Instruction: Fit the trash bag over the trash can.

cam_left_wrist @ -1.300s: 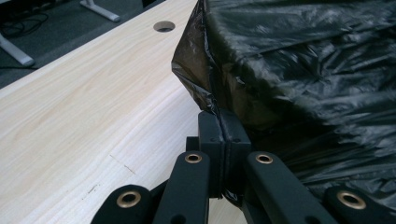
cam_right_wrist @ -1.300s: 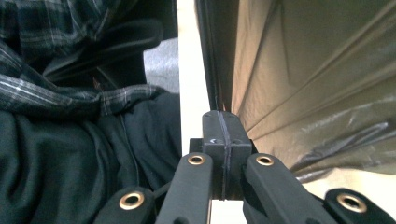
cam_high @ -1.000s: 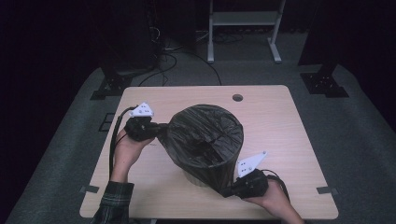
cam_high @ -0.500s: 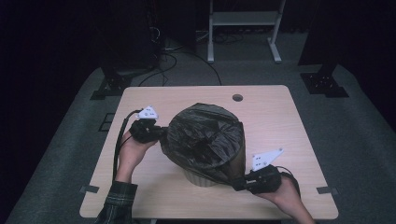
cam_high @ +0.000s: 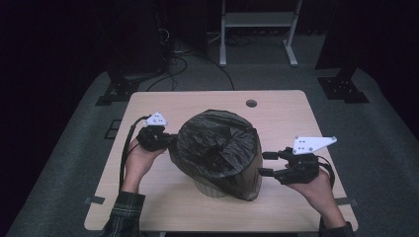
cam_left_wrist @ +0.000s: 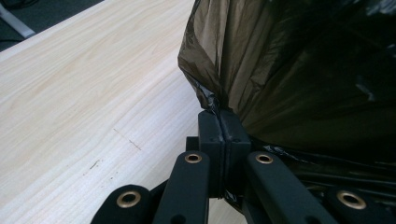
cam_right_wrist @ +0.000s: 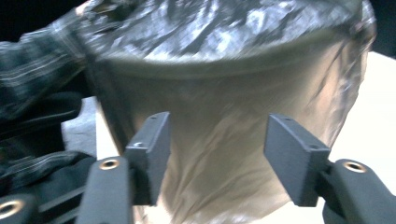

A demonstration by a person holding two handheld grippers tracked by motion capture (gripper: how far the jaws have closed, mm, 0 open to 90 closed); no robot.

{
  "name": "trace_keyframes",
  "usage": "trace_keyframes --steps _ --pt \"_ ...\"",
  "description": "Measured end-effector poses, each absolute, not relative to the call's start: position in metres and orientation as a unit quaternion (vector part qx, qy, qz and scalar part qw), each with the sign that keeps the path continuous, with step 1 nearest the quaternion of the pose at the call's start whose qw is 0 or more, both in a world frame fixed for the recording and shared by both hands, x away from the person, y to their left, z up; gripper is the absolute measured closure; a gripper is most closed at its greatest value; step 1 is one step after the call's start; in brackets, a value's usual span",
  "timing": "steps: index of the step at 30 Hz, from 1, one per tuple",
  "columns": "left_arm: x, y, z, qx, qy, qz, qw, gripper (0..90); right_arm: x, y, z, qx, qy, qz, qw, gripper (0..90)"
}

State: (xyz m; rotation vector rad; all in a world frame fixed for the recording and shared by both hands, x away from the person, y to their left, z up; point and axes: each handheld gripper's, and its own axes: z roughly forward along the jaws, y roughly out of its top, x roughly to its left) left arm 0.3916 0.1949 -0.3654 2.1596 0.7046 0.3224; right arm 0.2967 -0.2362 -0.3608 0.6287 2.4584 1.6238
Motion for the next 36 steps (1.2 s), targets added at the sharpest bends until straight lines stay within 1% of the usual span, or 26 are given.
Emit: trace_keyframes --steps 2,5,6,7,9,10,12,13,14,15,16,21,26,31,33,36 --pt "0.392 0.195 -0.365 0.858 0.28 0.127 0.412 89.0 0.301 -0.231 -0.36 0.212 0.813 0.539 0.067 34.2" --pt "0.39 0.194 -0.365 0.858 0.276 0.124 0.414 89.0 0.307 -0.225 -0.359 0.211 0.811 0.542 0.07 33.0" --pt "0.39 0.193 -0.365 0.858 0.275 0.124 0.415 89.0 0.308 -0.224 -0.359 0.207 0.811 0.542 0.067 35.0" --pt "0.39 0.193 -0.364 0.859 0.273 0.125 0.414 89.0 0.309 -0.222 -0.358 0.203 0.812 0.544 0.067 41.6" --pt "0.39 0.193 -0.364 0.858 0.274 0.124 0.416 89.0 0.31 -0.22 -0.359 0.196 0.815 0.542 0.066 49.1" --pt "0.39 0.193 -0.364 0.858 0.273 0.124 0.417 89.0 0.311 -0.219 -0.359 0.193 0.817 0.54 0.063 57.0" --pt "0.389 0.193 -0.364 0.858 0.273 0.123 0.417 89.0 0.311 -0.22 -0.359 0.192 0.816 0.541 0.064 66.7" --pt "0.389 0.192 -0.364 0.858 0.272 0.122 0.418 89.0 0.312 -0.22 -0.359 0.191 0.816 0.542 0.063 74.0" --pt "0.389 0.192 -0.364 0.858 0.272 0.122 0.418 89.0 0.312 -0.22 -0.359 0.191 0.816 0.542 0.063 74.0" --pt "0.39 0.191 -0.364 0.859 0.27 0.121 0.417 89.0 0.311 -0.222 -0.359 0.184 0.815 0.545 0.066 86.6" --pt "0.39 0.191 -0.364 0.859 0.27 0.121 0.417 89.0 0.311 -0.222 -0.358 0.182 0.814 0.548 0.067 90.0" --pt "0.391 0.191 -0.366 0.86 0.274 0.119 0.415 89.1 0.311 -0.223 -0.359 0.179 0.818 0.542 0.068 90.0" --pt "0.393 0.194 -0.372 0.861 0.28 0.116 0.408 89.1 0.312 -0.226 -0.367 0.188 0.824 0.53 0.066 90.0" --pt "0.395 0.194 -0.38 0.867 0.284 0.117 0.393 89.1 0.313 -0.226 -0.376 0.195 0.832 0.515 0.067 90.0" --pt "0.397 0.193 -0.385 0.873 0.287 0.123 0.375 89.1 0.314 -0.226 -0.38 0.198 0.834 0.51 0.066 90.0" --pt "0.4 0.193 -0.391 0.873 0.292 0.118 0.371 89.1 0.315 -0.226 -0.382 0.199 0.835 0.509 0.065 90.0"
